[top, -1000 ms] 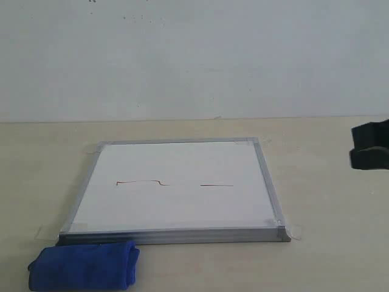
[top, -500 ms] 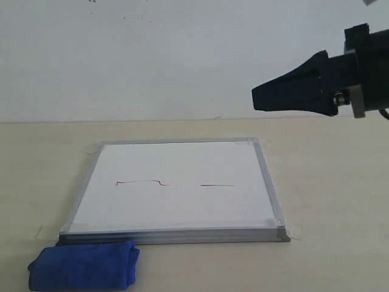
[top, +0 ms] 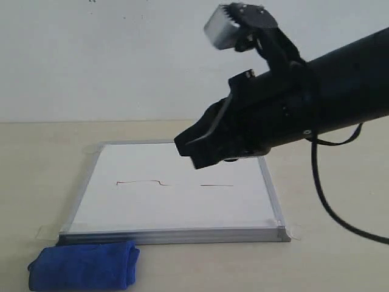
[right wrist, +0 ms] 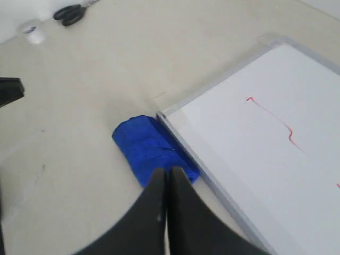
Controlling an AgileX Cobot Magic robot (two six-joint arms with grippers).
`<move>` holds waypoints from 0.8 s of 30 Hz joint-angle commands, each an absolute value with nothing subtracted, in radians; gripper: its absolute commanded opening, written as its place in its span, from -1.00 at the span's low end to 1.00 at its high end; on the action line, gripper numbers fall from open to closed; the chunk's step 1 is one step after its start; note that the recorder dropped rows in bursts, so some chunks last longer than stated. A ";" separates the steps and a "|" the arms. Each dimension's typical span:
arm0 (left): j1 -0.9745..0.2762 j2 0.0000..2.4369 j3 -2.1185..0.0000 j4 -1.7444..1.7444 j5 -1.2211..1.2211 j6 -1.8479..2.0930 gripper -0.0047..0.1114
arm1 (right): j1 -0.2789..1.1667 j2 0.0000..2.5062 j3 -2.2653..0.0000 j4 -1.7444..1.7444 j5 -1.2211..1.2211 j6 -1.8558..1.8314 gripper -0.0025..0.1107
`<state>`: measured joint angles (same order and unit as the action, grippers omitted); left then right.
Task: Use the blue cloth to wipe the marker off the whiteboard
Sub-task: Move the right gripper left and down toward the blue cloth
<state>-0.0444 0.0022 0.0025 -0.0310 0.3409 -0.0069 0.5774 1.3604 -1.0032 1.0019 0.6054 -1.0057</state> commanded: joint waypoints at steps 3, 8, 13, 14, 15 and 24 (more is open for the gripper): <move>-0.044 0.000 0.000 -0.041 0.335 -0.006 -0.85 | 0.694 1.375 -1.011 0.890 0.513 -0.862 -0.96; -0.044 0.000 0.000 -0.041 0.335 -0.006 -0.85 | 0.698 1.454 -1.077 0.658 0.641 -0.595 -0.96; -0.044 0.000 0.000 -0.041 0.335 -0.006 -0.85 | 0.698 1.513 -1.106 0.561 0.647 -0.522 -0.96; -0.044 0.000 0.000 -0.041 0.335 -0.006 -0.85 | 0.698 1.520 -1.106 0.564 0.645 -0.522 -0.96; -0.044 0.000 0.000 -0.041 0.335 -0.006 -0.85 | 0.698 1.524 -1.106 0.570 0.640 -0.518 -0.96; -0.044 0.000 0.000 -0.041 0.335 -0.006 -0.85 | 0.802 1.547 -1.106 0.564 0.580 -0.526 -0.96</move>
<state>-0.0444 0.0022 0.0025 -0.0310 0.3409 -0.0069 0.7599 1.5476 -1.0964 0.5703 0.6199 -0.5121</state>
